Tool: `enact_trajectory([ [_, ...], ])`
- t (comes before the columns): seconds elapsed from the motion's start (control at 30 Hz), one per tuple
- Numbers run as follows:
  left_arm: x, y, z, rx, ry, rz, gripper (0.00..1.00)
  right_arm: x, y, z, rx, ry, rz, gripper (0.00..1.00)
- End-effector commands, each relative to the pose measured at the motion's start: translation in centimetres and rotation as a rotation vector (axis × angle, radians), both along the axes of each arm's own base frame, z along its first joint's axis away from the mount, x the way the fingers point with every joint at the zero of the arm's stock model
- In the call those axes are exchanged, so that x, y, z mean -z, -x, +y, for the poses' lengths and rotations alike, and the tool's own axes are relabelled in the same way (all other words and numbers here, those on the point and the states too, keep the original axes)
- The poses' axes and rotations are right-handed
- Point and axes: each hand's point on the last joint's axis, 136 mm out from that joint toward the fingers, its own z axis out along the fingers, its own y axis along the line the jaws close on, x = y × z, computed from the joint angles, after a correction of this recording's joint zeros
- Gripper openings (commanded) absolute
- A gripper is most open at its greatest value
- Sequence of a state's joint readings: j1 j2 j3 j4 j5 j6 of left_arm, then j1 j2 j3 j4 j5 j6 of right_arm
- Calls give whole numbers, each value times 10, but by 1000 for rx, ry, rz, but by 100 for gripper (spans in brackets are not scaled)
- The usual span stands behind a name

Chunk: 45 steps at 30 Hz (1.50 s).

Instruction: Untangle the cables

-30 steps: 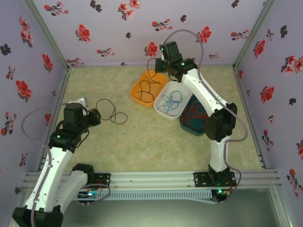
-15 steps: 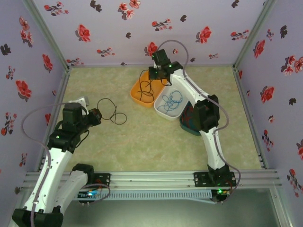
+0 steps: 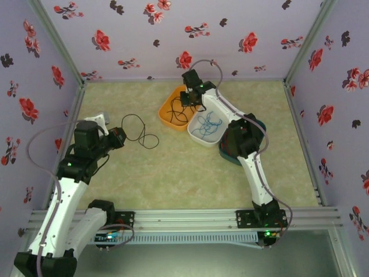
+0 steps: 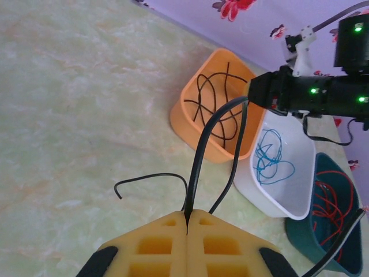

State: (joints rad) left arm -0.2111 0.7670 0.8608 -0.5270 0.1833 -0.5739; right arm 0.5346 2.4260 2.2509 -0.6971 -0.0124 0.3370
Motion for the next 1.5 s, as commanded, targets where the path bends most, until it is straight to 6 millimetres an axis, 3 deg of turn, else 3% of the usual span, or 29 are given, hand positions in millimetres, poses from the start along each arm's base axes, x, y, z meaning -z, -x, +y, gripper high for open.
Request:
enact_trajectory([
  [0.0, -26, -6, -6, 20, 47, -61, 0, -11, -3, -1, -25, 4, -20, 24],
  [0.17, -31, -11, -9, 25, 55, -68, 0, -35, -2, -6, -38, 22, -67, 45],
  [0.33, -33, -14, -10, 26, 61, -74, 0, -69, 7, -11, -62, 1, -130, 53],
  [0.43, -32, -15, -10, 24, 65, -71, 0, -90, 23, -3, -129, -84, -177, 54],
  [0.7, -38, -24, -12, 20, 88, -84, 0, -125, 105, 24, -323, -365, -269, 55],
  [0.83, -44, -28, -14, 15, 104, -96, 0, -124, 154, 46, -446, -400, -320, 57],
  [1.03, -52, -31, -14, 7, 124, -112, 0, -95, 213, 79, -596, -264, -446, 61],
  [1.17, -55, -30, -14, 5, 135, -121, 0, -79, 222, 96, -621, -235, -479, 63],
  [1.47, -57, -32, -14, -3, 152, -122, 0, -68, 226, 136, -697, -254, -518, 68],
])
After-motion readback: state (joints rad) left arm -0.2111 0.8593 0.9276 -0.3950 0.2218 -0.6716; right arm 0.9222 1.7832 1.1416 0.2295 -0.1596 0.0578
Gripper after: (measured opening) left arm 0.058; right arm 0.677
